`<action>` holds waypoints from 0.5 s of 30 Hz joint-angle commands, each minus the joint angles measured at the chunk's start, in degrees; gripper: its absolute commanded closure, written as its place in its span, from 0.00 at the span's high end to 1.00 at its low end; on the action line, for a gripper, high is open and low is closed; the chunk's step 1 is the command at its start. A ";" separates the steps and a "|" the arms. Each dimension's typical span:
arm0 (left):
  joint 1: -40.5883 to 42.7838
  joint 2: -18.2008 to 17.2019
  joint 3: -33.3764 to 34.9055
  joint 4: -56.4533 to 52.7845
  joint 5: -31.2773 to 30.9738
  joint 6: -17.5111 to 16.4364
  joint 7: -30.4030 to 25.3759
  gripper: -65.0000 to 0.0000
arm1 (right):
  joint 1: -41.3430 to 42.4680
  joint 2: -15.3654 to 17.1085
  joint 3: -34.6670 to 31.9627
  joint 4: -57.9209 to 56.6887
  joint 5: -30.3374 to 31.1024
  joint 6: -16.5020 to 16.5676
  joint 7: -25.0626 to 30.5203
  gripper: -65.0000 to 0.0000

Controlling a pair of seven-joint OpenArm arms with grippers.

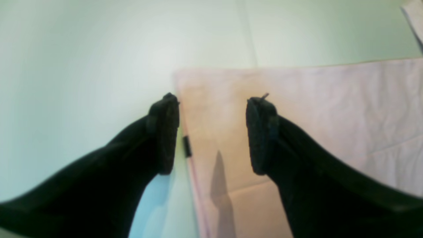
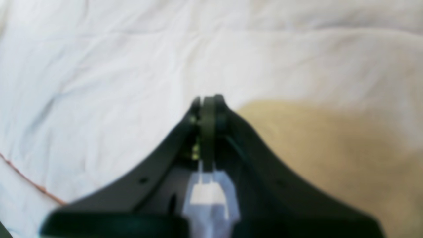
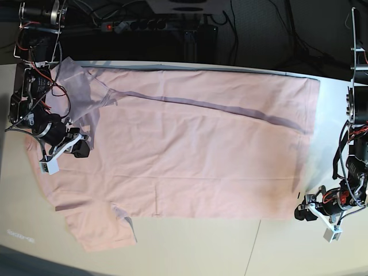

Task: Fold the T-shirt properly
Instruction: 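Move both grippers to the shirt's side edges and grasp them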

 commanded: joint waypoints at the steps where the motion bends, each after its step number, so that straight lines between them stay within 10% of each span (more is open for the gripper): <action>1: -2.27 -0.52 -0.31 -0.94 -0.74 1.53 -1.77 0.55 | 1.22 0.70 0.33 0.72 0.85 -0.07 0.98 0.00; 15: -1.03 2.60 -0.33 -9.05 -2.25 7.93 -2.05 0.55 | 1.20 0.72 0.35 0.74 2.23 -0.04 -0.61 0.00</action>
